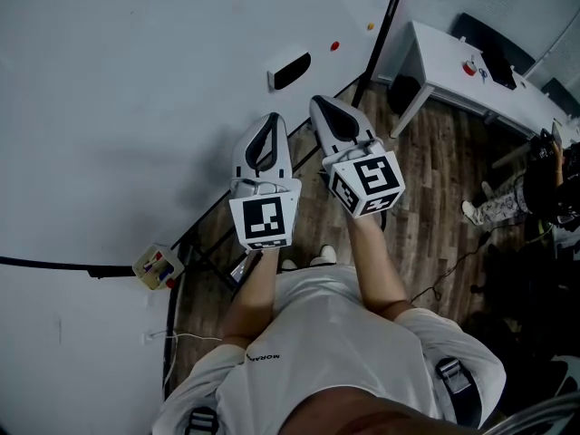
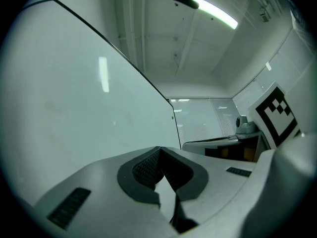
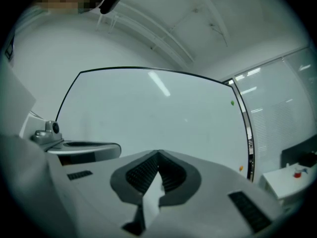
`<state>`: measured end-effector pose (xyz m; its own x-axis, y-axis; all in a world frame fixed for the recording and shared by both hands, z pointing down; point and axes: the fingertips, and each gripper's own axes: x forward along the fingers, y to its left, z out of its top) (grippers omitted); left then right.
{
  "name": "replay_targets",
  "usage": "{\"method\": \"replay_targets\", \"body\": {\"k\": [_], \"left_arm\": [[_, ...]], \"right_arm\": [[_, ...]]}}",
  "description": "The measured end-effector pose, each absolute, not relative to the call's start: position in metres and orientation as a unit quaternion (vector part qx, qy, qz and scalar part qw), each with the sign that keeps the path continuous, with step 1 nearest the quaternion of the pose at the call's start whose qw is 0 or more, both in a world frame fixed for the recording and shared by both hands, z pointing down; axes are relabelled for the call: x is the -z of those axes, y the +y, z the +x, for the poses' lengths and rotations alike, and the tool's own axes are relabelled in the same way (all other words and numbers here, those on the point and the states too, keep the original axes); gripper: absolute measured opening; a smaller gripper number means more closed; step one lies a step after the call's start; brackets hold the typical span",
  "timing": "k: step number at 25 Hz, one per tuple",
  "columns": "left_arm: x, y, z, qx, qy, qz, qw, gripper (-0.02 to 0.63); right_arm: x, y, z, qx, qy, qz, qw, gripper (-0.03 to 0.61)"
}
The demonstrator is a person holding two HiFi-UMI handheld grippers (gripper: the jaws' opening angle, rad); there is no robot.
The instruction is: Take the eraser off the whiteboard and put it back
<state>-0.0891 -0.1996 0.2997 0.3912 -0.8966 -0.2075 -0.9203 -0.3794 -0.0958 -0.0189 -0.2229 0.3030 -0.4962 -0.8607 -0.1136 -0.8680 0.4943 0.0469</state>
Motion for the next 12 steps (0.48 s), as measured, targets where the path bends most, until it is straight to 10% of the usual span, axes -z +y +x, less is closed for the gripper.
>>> {"method": "replay_targets", "body": {"k": [12], "left_arm": [[-0.306, -0.234, -0.073, -0.05, 0.571, -0.812, 0.107, 0.003]], "right_arm": [[-0.328, -0.276, 0.001, 0.051, 0.877, -0.47, 0.085, 0.013]]}}
